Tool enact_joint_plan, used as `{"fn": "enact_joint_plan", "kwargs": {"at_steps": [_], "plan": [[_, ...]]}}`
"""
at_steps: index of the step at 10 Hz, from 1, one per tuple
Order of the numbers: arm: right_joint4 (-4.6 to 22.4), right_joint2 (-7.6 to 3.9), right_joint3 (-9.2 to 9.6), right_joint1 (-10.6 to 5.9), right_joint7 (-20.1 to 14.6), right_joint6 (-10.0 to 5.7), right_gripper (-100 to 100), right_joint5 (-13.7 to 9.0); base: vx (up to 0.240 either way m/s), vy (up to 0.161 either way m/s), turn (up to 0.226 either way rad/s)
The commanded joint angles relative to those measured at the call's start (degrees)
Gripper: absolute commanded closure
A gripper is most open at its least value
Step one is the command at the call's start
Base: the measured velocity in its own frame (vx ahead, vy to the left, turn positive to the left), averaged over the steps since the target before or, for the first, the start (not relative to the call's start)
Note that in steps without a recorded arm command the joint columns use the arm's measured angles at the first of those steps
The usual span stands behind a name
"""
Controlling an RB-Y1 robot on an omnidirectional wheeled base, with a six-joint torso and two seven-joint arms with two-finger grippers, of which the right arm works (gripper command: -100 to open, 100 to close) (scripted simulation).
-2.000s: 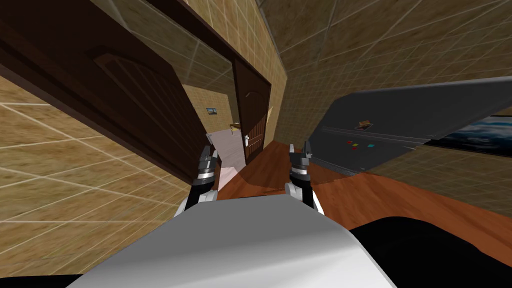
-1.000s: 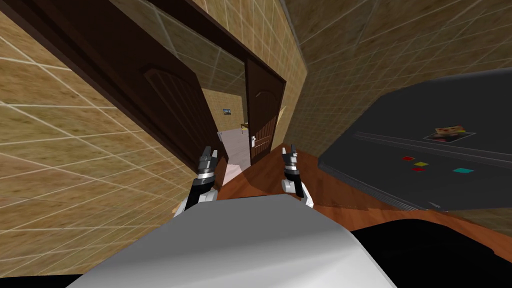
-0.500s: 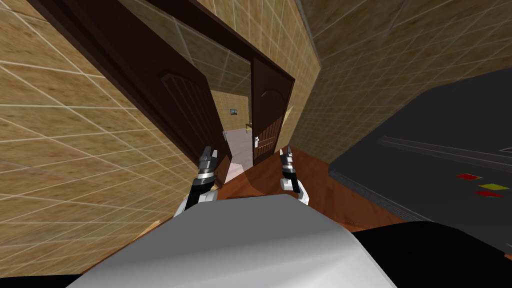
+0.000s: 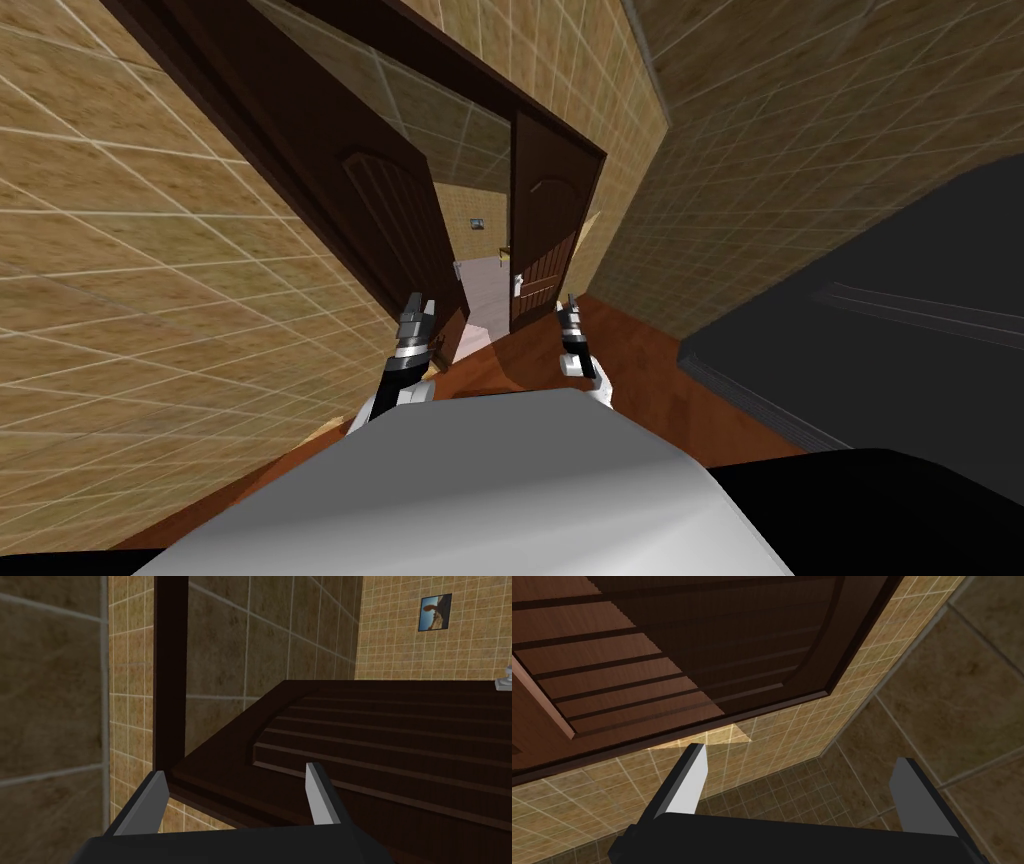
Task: Push the door open
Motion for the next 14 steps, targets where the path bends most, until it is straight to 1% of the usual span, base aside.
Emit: {"fn": "enact_joint_plan", "kwargs": {"at_steps": [1, 2, 3, 4, 6, 7, 8, 10, 11, 12, 14], "plan": [[2.9, -0.84, -0.06, -1.71, -0.1, 0.19, -100, -0.4, 0.040, -0.079, 0.242], [4.8, -1.38, -0.09, -2.78, -0.1, 0.28, -100, -0.7, 0.042, -0.095, 0.222], [5.5, -1.38, -0.09, -2.78, -0.1, 0.28, -100, -0.7, 0.025, -0.067, 0.041], [7.6, -1.91, -0.12, -3.87, -0.2, 0.36, -100, -0.9, 0.023, -0.051, 0.109], [11.2, -2.98, -0.19, -6.09, -0.2, 0.54, -100, -1.5, 0.025, -0.073, 0.233], [11.9, -2.98, -0.19, -6.09, -0.2, 0.54, -100, -1.5, 0.026, -0.065, 0.049], [13.7, -3.52, -0.23, -7.20, -0.3, 0.62, -100, -1.7, 0.027, -0.059, 0.112], [17.5, -4.57, -0.30, -9.42, -0.3, 0.80, -100, -2.3, 0.027, -0.079, 0.220], [18.3, -4.57, -0.30, -9.42, -0.3, 0.80, -100, -2.3, 0.019, -0.065, 0.063], [20.5, -5.10, -0.33, -10.53, -0.4, 0.89, -100, -2.5, 0.026, -0.051, 0.104], [24.1, -6.15, -0.40, -12.75, -0.5, 1.06, -100, -3.1, 0.013, -0.085, 0.231]]}}
